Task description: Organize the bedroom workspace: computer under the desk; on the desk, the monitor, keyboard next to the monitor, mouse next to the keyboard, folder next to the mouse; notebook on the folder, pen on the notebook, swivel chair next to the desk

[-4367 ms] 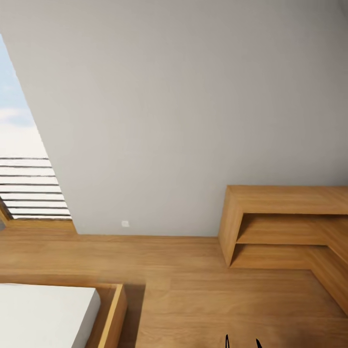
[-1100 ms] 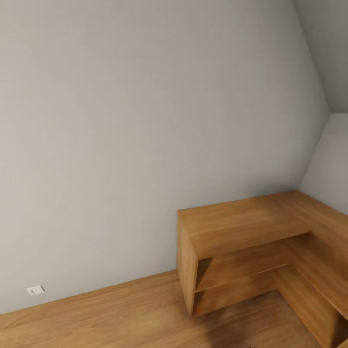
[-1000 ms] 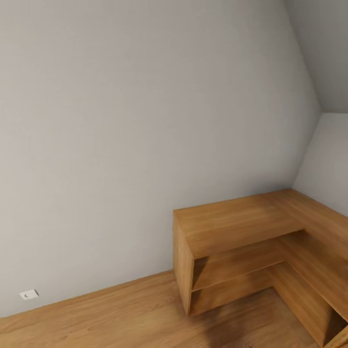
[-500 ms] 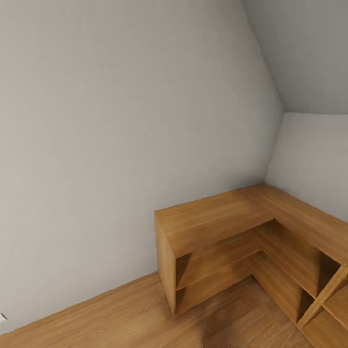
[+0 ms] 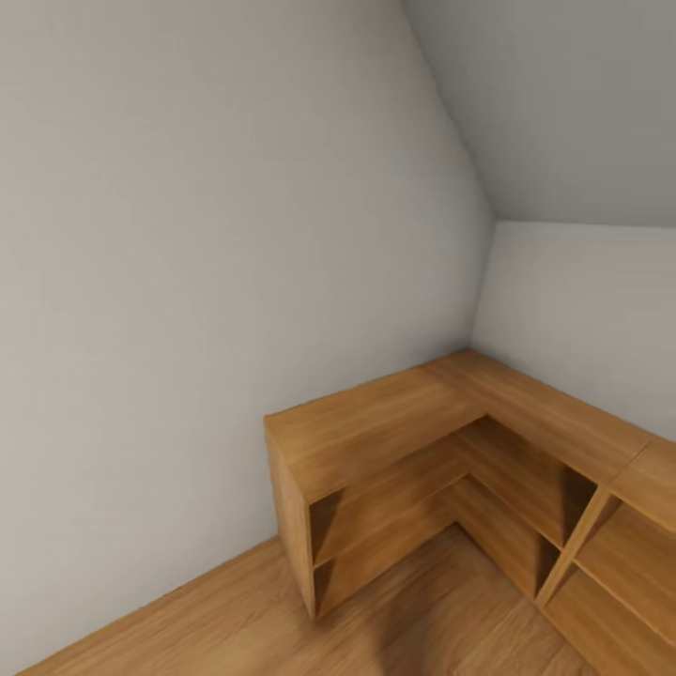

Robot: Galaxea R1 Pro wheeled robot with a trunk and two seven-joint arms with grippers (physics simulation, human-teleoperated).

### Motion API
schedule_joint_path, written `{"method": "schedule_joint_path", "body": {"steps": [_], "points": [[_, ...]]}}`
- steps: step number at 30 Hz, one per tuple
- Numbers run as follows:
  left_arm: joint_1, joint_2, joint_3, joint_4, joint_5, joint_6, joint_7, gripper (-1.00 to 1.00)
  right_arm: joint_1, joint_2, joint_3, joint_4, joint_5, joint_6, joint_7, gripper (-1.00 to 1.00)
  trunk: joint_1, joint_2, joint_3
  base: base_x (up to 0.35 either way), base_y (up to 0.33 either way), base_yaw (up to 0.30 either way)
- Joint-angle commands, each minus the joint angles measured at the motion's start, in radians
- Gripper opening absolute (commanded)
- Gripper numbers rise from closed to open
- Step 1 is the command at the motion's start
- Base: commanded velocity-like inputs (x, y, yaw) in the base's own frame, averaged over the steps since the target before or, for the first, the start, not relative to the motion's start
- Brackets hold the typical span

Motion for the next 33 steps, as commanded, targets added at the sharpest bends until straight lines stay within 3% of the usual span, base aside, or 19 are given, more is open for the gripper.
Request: {"method": "schedule_joint_path", "body": {"steps": [1, 6, 9, 33], "points": [[0.0, 0.0, -0.008, 0.0, 0.004, -0.001, 0.006, 1.0, -0.001, -0.006, 0.01, 0.0, -0.003, 0.0, -0.006, 1.0, 0.0, -0.001, 0.0, 0.0, 0.0, -0.252], [0.0, 0.0, -0.008, 0.0, 0.004, -0.001, 0.006, 1.0, -0.001, -0.036, 0.01, -0.001, -0.004, -0.001, -0.006, 1.0, 0.0, -0.001, 0.004, 0.0, 0.0, -0.252], [0.0, 0.0, -0.008, 0.0, 0.004, -0.001, 0.006, 1.0, -0.001, -0.041, 0.011, -0.001, -0.003, -0.002, -0.006, 1.0, 0.0, -0.001, 0.006, 0.0, 0.0, -0.251], [0.0, 0.0, -0.008, -0.001, 0.004, -0.001, 0.006, 1.0, -0.001, -0.048, 0.011, 0.0, 0.002, -0.003, 0.024, 1.0, 0.0, -0.001, 0.03, 0.0, 0.0, -0.235]]}}
